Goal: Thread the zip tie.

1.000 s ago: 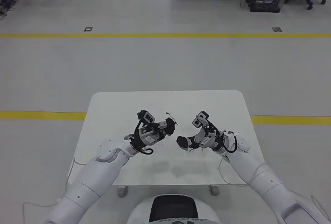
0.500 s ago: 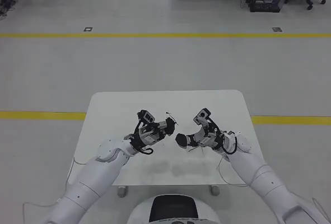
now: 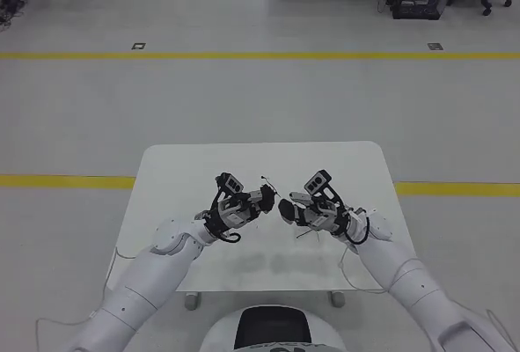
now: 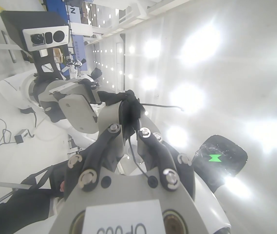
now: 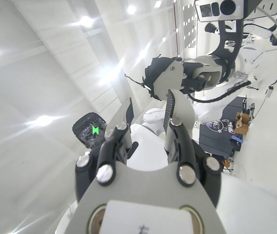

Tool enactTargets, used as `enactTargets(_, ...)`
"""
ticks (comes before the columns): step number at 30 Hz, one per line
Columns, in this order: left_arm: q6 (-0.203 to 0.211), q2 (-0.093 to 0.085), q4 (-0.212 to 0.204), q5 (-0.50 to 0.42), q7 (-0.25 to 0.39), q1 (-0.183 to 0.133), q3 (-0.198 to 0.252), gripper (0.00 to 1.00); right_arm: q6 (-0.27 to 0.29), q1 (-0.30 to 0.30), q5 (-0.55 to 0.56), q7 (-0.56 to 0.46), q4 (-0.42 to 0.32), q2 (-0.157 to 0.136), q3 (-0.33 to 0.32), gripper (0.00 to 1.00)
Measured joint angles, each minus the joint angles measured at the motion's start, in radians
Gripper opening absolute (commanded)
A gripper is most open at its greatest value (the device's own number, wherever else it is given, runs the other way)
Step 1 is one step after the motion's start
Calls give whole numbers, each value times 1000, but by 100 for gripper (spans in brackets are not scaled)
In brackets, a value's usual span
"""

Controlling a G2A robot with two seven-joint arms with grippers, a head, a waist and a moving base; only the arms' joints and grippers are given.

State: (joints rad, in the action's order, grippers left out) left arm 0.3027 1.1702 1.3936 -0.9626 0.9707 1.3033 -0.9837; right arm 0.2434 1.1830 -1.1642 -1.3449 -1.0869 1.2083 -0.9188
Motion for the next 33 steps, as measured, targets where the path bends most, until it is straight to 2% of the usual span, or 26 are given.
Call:
enactTargets(7, 0, 0, 0, 0, 0, 0, 0, 0, 5, -13, 5, 12, 11, 14, -4, 21)
enactTargets(12, 0, 0, 0, 0, 0, 0, 0, 0, 9, -22, 8, 10, 16, 23, -7, 13)
enactTargets(16, 0, 0, 0, 0, 0, 0, 0, 0, 14, -28, 10, -6, 23, 31, -8, 11)
enactTargets(33, 0, 0, 0, 0, 0, 0, 0, 0, 2, -40, 30, -25, 49, 54, -22, 9)
